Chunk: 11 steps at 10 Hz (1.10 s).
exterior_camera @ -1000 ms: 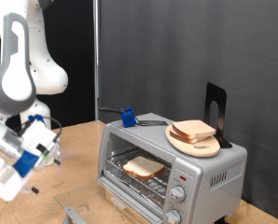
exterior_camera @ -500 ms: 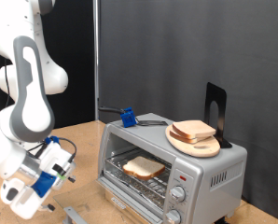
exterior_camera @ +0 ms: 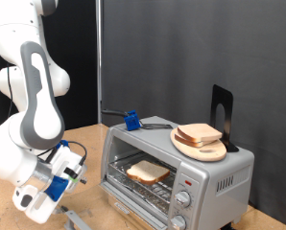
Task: Make a piece of toast with the oven
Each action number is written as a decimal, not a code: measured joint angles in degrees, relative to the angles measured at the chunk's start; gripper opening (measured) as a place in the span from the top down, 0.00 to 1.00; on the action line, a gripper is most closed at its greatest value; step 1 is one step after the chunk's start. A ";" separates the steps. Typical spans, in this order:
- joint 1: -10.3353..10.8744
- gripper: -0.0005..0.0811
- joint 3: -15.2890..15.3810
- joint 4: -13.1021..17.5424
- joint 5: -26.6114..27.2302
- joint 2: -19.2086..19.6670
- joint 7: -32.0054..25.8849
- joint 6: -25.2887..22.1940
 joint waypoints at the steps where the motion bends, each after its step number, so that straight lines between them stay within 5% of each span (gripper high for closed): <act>1: -0.58 0.00 -0.22 0.03 -0.05 -0.88 0.06 -3.14; 5: -2.68 0.00 -0.80 0.02 -0.17 -6.84 2.99 -14.92; 11: -2.33 0.00 0.38 -0.01 2.11 -13.16 6.52 -21.19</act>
